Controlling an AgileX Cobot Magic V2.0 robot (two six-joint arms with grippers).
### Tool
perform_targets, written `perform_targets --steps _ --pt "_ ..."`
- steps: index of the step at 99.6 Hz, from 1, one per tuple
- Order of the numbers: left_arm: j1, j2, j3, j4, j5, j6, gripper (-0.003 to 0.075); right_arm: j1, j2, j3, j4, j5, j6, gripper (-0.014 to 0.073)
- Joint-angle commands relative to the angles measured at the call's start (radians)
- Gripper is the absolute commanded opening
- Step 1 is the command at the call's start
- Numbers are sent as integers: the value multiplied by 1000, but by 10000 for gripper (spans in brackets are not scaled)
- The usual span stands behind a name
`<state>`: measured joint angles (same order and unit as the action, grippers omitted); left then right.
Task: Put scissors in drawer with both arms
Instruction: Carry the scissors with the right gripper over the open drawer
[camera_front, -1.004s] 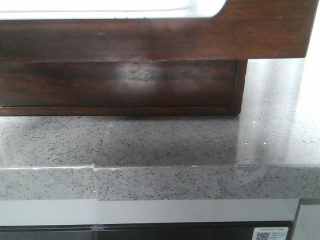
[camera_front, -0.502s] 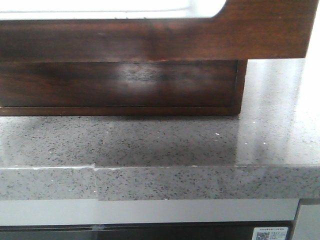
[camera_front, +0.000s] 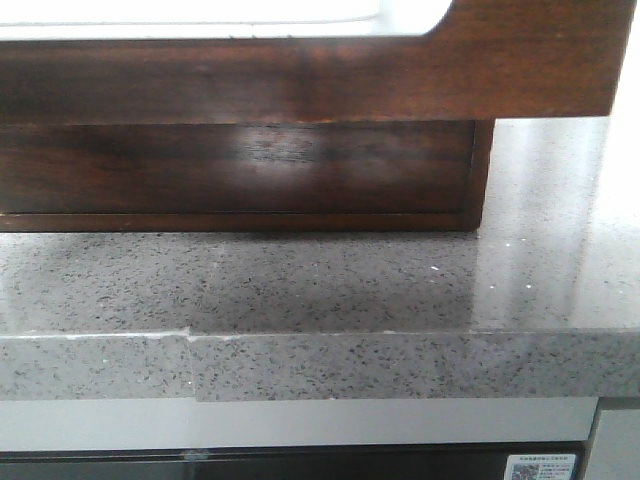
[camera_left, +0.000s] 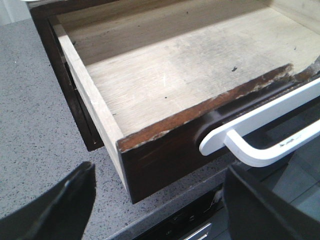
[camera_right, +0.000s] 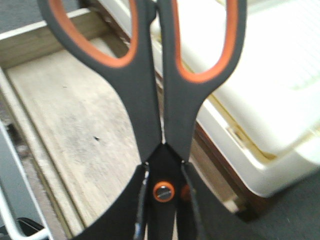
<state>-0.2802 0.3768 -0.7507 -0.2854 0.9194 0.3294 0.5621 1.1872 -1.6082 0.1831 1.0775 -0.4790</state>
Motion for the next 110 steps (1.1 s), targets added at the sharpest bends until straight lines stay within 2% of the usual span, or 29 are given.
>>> perform_targets --steps 1,16,37,51,65,92,99,110 --pt "-9 11 -32 -22 -76 -9 491 71 13 -33 10 -99 -77 -11" --pt "-9 11 -32 -22 -76 -9 491 187 80 -33 -59 -101 -159 -11" --pt "-9 11 -32 -22 -76 -9 491 305 205 -33 -366 -40 -159 -11" --pt "-9 11 -32 -22 -76 -9 491 327 276 -33 -487 -8 -159 -11" --pt "-9 11 -32 -22 -76 -9 491 327 316 -33 -538 9 -159 -11" --pt "-9 11 -32 -22 -76 -9 491 327 326 -33 -540 10 -157 1" --pt "-9 11 -32 -22 -76 -9 491 327 326 -33 -541 12 -157 41" --pt "-9 11 -32 -22 -76 -9 491 327 326 -33 -542 12 -151 167"
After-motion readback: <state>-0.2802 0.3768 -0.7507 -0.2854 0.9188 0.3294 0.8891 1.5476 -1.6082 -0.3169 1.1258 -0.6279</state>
